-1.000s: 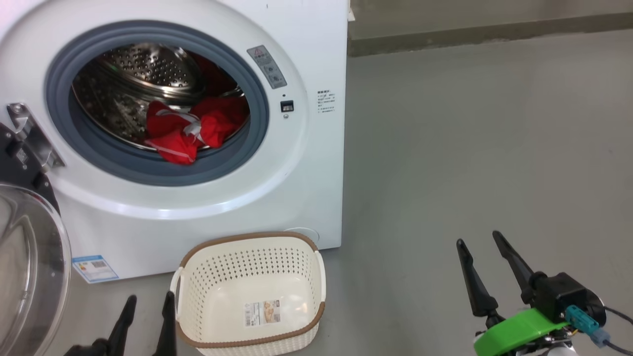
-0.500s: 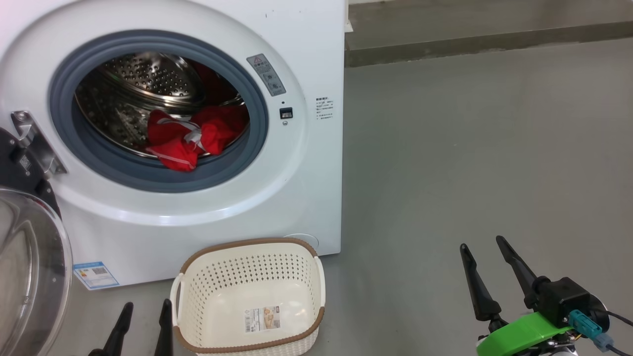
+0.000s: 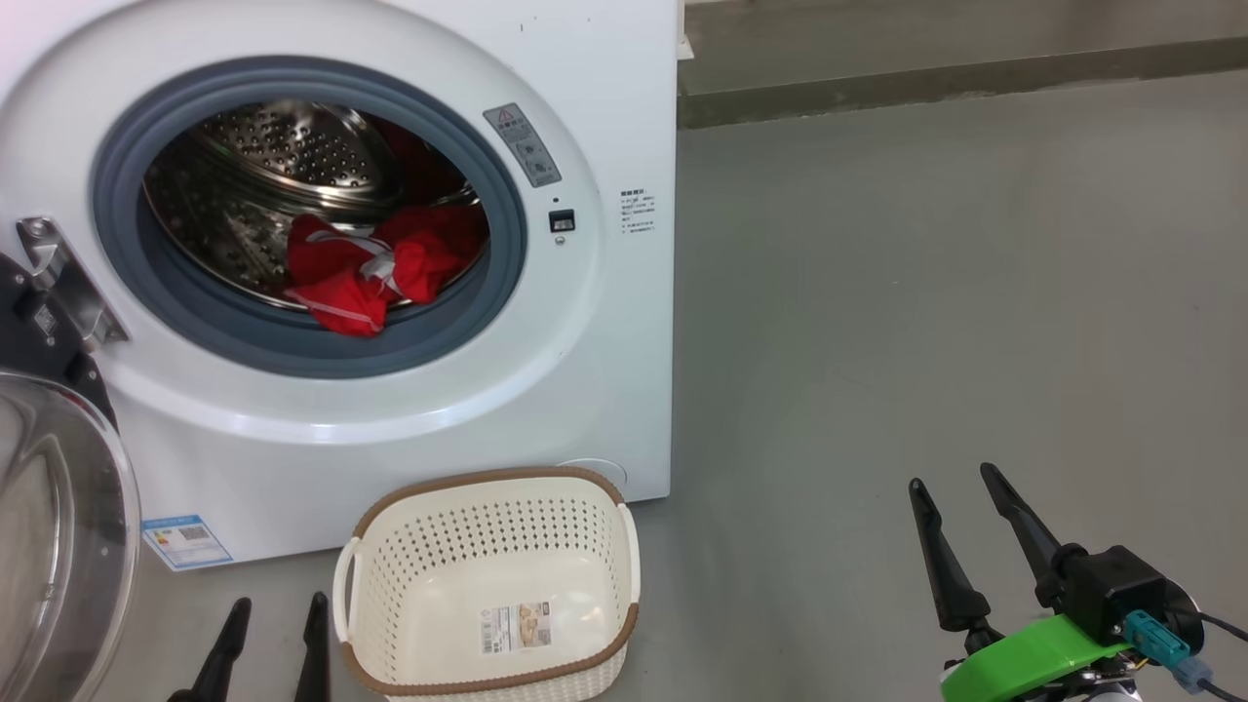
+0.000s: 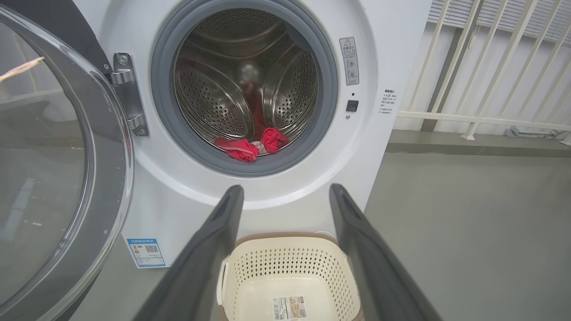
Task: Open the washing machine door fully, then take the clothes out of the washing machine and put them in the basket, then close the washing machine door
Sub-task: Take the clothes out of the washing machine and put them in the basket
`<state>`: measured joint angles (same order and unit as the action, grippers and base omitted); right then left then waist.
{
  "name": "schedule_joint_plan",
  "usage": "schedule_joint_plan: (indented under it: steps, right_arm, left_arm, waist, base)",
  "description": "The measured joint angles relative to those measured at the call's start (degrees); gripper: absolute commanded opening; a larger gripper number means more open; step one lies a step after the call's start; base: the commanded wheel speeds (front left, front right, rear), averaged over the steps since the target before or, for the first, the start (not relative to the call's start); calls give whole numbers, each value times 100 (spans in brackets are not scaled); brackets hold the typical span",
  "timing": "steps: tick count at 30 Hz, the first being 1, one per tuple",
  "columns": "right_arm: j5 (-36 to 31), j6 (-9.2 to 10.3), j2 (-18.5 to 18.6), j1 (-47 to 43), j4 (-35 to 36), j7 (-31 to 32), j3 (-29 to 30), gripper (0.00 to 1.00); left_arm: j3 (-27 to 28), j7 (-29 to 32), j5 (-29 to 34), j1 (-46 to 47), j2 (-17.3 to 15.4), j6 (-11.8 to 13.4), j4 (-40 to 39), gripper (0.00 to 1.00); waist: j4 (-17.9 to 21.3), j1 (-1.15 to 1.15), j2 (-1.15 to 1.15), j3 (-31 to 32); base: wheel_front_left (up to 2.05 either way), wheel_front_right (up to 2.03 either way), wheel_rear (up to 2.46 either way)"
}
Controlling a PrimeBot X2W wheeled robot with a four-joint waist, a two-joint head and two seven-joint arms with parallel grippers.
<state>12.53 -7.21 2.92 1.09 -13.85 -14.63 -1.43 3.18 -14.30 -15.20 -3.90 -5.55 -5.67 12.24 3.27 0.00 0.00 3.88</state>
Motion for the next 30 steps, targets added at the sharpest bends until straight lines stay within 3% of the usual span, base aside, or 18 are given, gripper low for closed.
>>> schedule_joint_plan:
  steps: [9, 30]
  right_arm:
    - [5, 0, -1, -1, -9, 0, 3, 100]
    - [48, 0, -2, 4, -59, 0, -87, 100]
  left_arm:
    - [105, 0, 209, 1, 37, 44, 158, 100]
    - [190, 0, 261, 11, 154, 1, 112, 100]
  waist:
    - [7, 0, 0, 41]
    - [-21, 0, 0, -18]
  base:
    - [54, -54, 0]
    - [158, -158, 0]
